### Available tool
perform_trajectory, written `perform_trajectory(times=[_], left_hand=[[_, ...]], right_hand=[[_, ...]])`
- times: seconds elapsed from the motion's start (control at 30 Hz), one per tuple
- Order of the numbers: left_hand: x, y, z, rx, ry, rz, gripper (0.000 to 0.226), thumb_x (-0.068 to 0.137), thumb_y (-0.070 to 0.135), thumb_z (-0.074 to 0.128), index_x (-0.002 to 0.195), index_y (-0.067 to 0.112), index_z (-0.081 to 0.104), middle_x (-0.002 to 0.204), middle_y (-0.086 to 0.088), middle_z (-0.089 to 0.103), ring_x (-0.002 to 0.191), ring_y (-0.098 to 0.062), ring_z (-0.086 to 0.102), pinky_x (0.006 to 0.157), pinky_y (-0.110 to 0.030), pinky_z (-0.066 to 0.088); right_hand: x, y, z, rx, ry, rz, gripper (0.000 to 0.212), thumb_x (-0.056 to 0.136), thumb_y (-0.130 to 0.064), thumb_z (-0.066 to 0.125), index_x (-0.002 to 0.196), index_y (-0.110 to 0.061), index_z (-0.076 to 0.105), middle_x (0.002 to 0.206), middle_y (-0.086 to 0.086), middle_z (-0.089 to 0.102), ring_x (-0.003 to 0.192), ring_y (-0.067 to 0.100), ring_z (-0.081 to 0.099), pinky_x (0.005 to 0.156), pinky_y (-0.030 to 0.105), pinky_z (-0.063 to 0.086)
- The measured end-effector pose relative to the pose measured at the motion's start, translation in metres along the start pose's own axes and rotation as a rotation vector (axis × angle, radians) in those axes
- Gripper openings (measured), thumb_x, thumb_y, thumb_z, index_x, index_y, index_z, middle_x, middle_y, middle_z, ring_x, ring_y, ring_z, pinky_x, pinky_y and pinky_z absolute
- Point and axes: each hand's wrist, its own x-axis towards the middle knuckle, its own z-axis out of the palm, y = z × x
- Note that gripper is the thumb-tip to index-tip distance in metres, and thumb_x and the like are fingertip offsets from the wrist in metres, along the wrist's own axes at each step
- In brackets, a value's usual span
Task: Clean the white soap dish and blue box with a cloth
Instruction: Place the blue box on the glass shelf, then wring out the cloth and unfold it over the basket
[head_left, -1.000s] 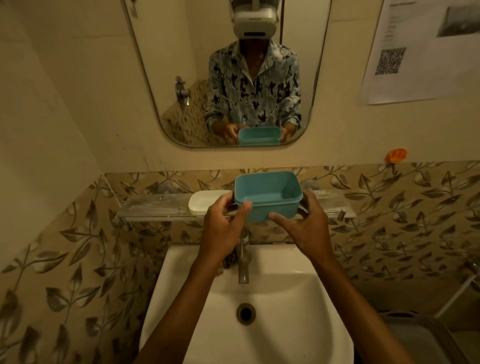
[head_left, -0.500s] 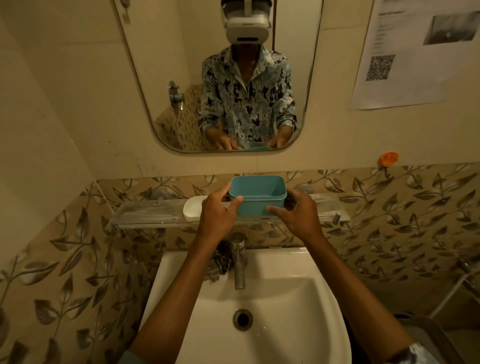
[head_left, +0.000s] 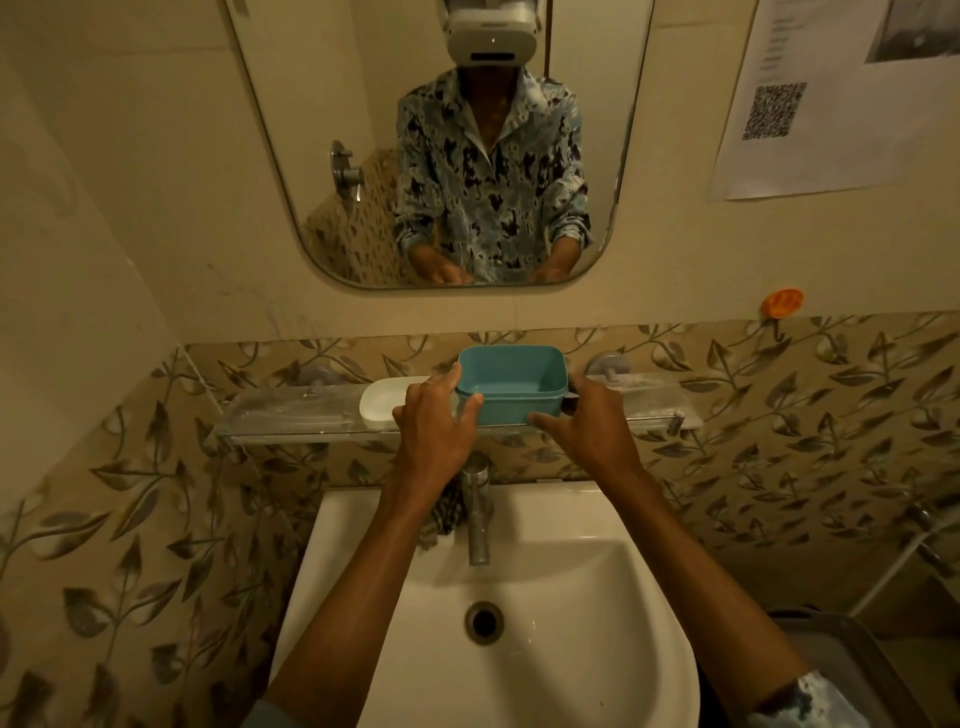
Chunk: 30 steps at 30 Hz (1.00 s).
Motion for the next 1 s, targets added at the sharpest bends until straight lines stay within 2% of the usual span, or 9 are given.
perform_trajectory(times=[0.1,0.17,0.23,0.3,0.4,0.6,0.77,0.9,1.0], left_hand=[[-0.004,0.002,0.001,0.059,0.013,0.019,0.056,0.089,0.030,0.057,0.140,0.016,0.040,0.137,-0.007,0.051,0.131,-0.025,0.033,0.102,-0.045,0.022],[-0.012,-0.001,0.002,0.056,0.089,0.069,0.053,0.087,0.029,0.056,0.138,0.017,0.044,0.137,-0.006,0.050,0.132,-0.023,0.033,0.104,-0.044,0.021],[-0.026,-0.012,0.003,0.005,0.205,0.150,0.043,0.085,0.026,0.053,0.127,0.017,0.053,0.129,-0.003,0.055,0.125,-0.021,0.040,0.101,-0.039,0.026],[-0.046,-0.032,0.010,-0.030,0.269,0.213,0.029,0.086,0.022,0.048,0.112,0.016,0.060,0.113,-0.003,0.061,0.111,-0.018,0.047,0.095,-0.034,0.036],[-0.075,-0.072,0.029,-0.035,0.206,0.130,0.019,0.085,0.015,0.048,0.097,0.015,0.063,0.098,-0.002,0.062,0.095,-0.012,0.049,0.083,-0.033,0.045],[-0.084,-0.158,0.076,0.064,-0.086,-0.166,0.026,0.082,0.010,0.054,0.107,0.011,0.060,0.107,-0.008,0.062,0.101,-0.028,0.055,0.083,-0.039,0.048],[-0.042,-0.193,0.104,0.066,-0.220,-0.307,0.044,0.078,0.017,0.052,0.121,0.006,0.052,0.121,-0.015,0.057,0.112,-0.034,0.052,0.092,-0.048,0.047],[-0.011,-0.199,0.120,-0.034,-0.201,-0.366,0.040,0.084,0.010,0.054,0.124,0.005,0.052,0.123,-0.017,0.057,0.115,-0.034,0.052,0.097,-0.042,0.045],[-0.003,-0.205,0.131,-0.080,-0.181,-0.434,0.038,0.085,0.016,0.060,0.121,0.003,0.054,0.118,-0.020,0.060,0.111,-0.037,0.055,0.095,-0.045,0.046]], right_hand=[[-0.002,-0.001,0.000,-0.085,0.028,-0.041,0.059,0.069,-0.020,0.084,0.122,-0.012,0.060,0.114,0.006,0.069,0.093,0.005,0.059,0.069,0.011,0.047],[-0.008,-0.001,0.001,-0.108,0.087,-0.091,0.063,0.070,-0.022,0.083,0.126,-0.015,0.057,0.120,0.004,0.065,0.106,0.009,0.058,0.079,0.016,0.050],[-0.021,0.003,0.005,-0.132,0.163,-0.133,0.068,0.073,-0.021,0.081,0.132,-0.014,0.048,0.130,0.005,0.056,0.120,0.015,0.050,0.097,0.026,0.047],[-0.039,0.010,0.010,-0.152,0.220,-0.189,0.069,0.077,-0.015,0.077,0.136,-0.009,0.044,0.135,0.010,0.050,0.126,0.019,0.045,0.105,0.024,0.038],[-0.067,0.026,0.023,-0.197,0.205,-0.260,0.060,0.080,-0.007,0.072,0.134,-0.003,0.046,0.131,0.016,0.050,0.124,0.021,0.044,0.106,0.021,0.035],[-0.115,0.072,0.052,-0.155,0.009,-0.107,0.047,0.081,-0.009,0.070,0.126,-0.011,0.054,0.122,0.007,0.054,0.114,0.003,0.040,0.100,0.004,0.027],[-0.158,0.100,0.066,-0.139,-0.062,0.024,0.041,0.080,-0.014,0.072,0.119,-0.018,0.058,0.115,-0.008,0.051,0.107,0.005,0.049,0.093,0.025,0.047],[-0.177,0.109,0.070,-0.147,-0.121,0.107,0.039,0.080,-0.018,0.071,0.117,-0.020,0.058,0.113,-0.008,0.053,0.104,0.008,0.053,0.091,0.028,0.050],[-0.180,0.110,0.072,-0.136,-0.135,0.156,0.040,0.079,-0.020,0.070,0.117,-0.022,0.058,0.114,-0.011,0.053,0.103,0.008,0.054,0.091,0.027,0.049]])
